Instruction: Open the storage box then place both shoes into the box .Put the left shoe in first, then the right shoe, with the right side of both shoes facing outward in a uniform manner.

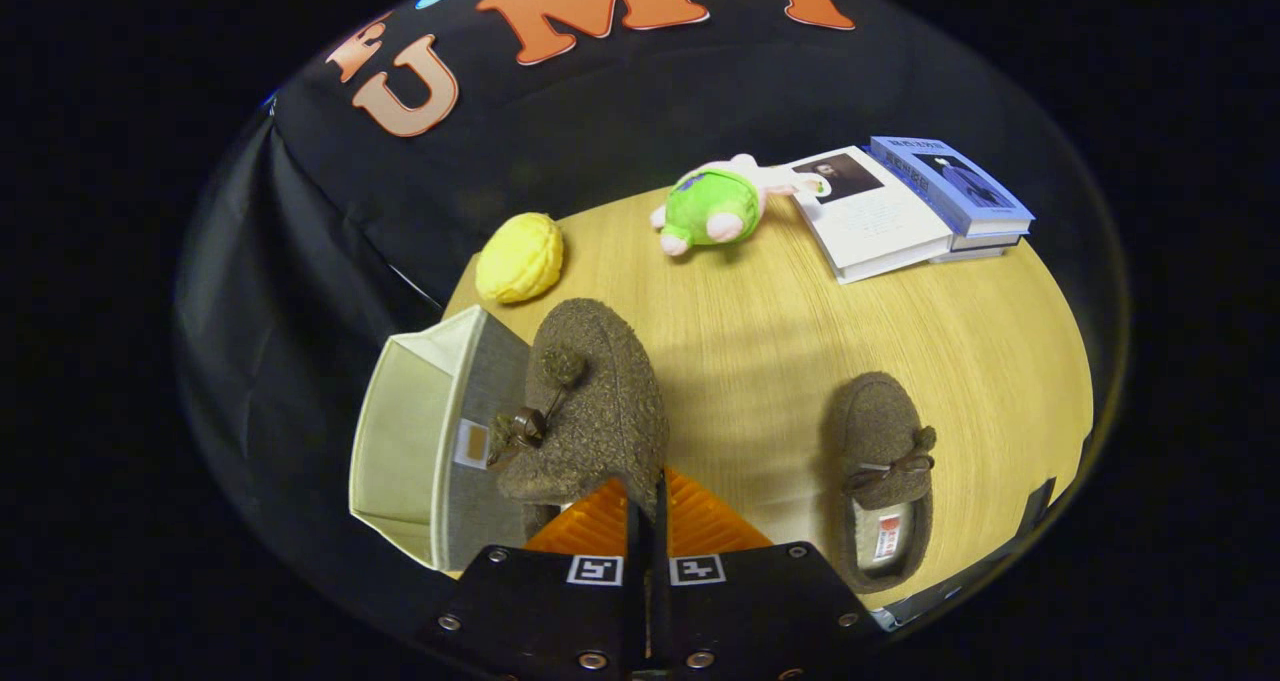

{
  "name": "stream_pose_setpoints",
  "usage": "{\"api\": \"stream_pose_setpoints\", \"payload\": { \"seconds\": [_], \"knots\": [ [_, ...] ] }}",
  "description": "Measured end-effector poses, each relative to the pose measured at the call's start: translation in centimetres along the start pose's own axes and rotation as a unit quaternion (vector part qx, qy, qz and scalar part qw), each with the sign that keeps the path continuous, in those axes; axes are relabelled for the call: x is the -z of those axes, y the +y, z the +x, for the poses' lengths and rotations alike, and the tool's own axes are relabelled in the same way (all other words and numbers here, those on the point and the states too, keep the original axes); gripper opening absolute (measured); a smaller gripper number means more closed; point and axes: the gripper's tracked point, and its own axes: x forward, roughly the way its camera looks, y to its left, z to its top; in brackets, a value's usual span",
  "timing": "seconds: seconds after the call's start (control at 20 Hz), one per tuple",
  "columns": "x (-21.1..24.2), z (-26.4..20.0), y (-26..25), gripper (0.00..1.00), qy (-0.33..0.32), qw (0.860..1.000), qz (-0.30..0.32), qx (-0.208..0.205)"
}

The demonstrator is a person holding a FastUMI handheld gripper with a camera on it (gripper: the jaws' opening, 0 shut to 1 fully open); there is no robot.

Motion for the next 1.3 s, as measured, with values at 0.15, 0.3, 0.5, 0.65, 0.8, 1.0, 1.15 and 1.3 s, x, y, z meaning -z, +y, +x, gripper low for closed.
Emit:
{"api": "stream_pose_setpoints", "payload": {
  "seconds": [0.15, 0.3, 0.5, 0.65, 0.8, 1.0, 1.15, 1.3],
  "knots": [
    [-2.1, -1.9, 4.2, 0.03, -0.022, 0.999, -0.005, -0.025],
    [-3.0, -2.7, 8.4, 0.03, -0.026, 0.998, -0.018, -0.045],
    [-3.0, -2.0, 13.5, 0.03, -0.018, 0.997, -0.038, -0.062],
    [-2.1, -0.7, 16.7, 0.02, -0.004, 0.996, -0.045, -0.073],
    [-1.3, 1.5, 18.9, 0.03, 0.011, 0.996, -0.052, -0.074],
    [0.7, 4.7, 20.6, 0.03, 0.043, 0.995, -0.054, -0.067],
    [1.7, 6.9, 20.8, 0.03, 0.057, 0.996, -0.052, -0.051],
    [3.1, 9.3, 20.5, 0.03, 0.078, 0.996, -0.030, -0.039]
  ]
}}
